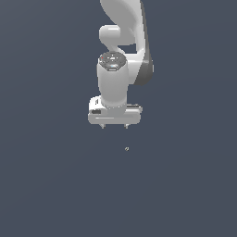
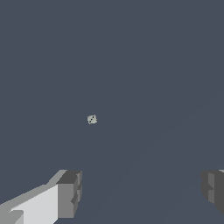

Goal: Pick up the object and move it to a goal position.

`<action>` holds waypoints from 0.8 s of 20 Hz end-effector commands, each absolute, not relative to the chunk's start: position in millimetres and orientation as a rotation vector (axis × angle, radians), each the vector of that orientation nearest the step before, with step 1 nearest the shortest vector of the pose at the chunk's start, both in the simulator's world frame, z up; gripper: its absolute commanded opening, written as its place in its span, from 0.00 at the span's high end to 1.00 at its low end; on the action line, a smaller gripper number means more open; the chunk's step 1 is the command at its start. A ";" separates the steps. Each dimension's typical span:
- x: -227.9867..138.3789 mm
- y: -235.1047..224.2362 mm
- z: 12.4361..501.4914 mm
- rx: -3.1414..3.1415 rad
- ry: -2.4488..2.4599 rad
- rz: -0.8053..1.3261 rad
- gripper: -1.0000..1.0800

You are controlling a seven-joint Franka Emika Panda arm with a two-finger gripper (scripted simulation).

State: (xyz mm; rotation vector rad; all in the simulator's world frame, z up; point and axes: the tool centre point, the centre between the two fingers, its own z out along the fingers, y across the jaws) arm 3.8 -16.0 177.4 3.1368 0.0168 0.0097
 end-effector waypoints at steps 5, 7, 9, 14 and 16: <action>4.0 -9.8 176.3 3.132 0.059 0.010 0.04; 4.1 -2.9 175.1 3.125 0.107 0.010 0.04; 4.1 1.8 174.3 3.120 0.142 0.010 0.04; 4.1 2.3 174.2 3.120 0.145 0.010 0.04; 4.4 2.6 173.5 3.121 0.129 0.010 0.04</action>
